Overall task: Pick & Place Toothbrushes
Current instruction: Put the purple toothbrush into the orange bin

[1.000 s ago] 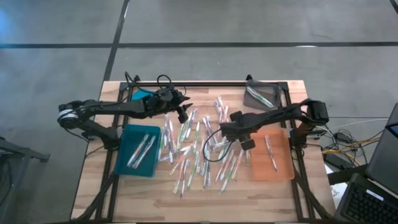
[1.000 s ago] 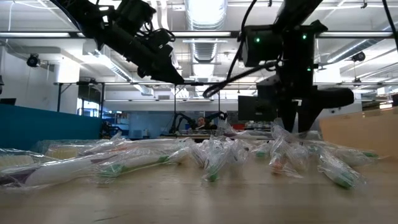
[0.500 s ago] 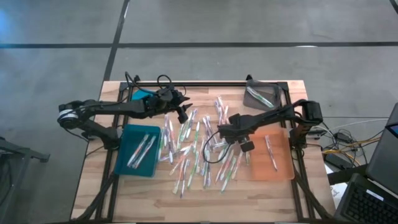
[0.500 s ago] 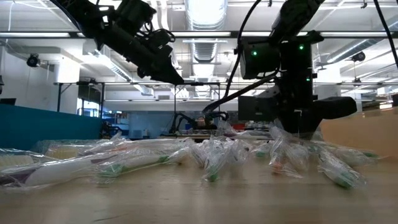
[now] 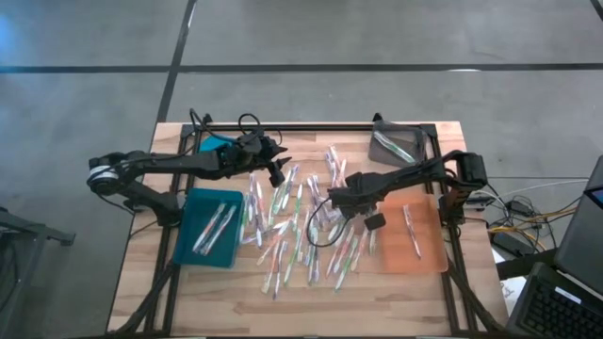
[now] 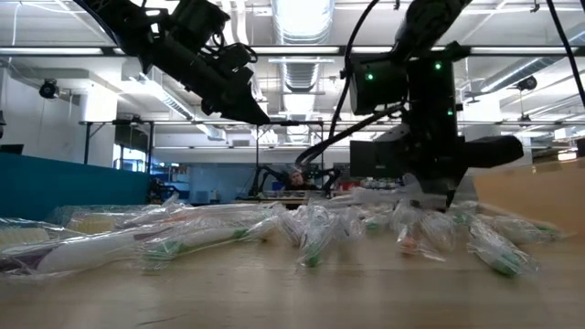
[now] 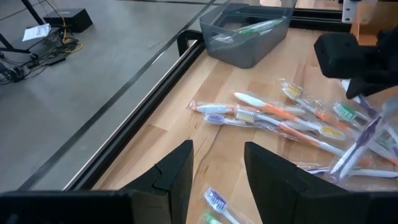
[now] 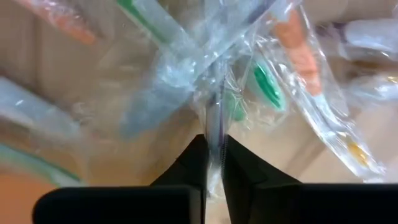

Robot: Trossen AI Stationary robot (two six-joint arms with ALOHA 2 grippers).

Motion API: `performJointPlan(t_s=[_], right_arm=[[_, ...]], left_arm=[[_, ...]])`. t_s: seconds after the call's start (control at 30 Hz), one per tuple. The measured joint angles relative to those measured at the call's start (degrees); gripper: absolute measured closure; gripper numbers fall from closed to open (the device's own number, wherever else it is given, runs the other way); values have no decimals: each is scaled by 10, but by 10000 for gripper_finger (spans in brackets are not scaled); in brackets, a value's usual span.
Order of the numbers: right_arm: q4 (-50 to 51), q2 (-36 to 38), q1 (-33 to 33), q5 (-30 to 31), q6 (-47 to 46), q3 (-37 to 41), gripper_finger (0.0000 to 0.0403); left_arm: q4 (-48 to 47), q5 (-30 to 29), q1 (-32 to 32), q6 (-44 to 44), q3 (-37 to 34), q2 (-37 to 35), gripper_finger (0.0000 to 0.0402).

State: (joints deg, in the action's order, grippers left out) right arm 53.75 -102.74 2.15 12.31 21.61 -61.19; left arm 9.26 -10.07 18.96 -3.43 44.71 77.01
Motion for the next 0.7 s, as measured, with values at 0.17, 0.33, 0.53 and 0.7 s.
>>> performJointPlan(t_s=[0.17,0.33,0.53,0.7], right_arm=[[56,2,0,36,-1,-33,377],[139,3,-1,81,-6,-71,377],[215,3,-1,44,-7,-122,382],[216,3,-4,-101,-17,-174,383]], left_arm=[[0,0,0,0,0,0,252],[0,0,0,0,0,0,252],[0,0,0,0,0,0,252],[0,0,0,0,0,0,252]])
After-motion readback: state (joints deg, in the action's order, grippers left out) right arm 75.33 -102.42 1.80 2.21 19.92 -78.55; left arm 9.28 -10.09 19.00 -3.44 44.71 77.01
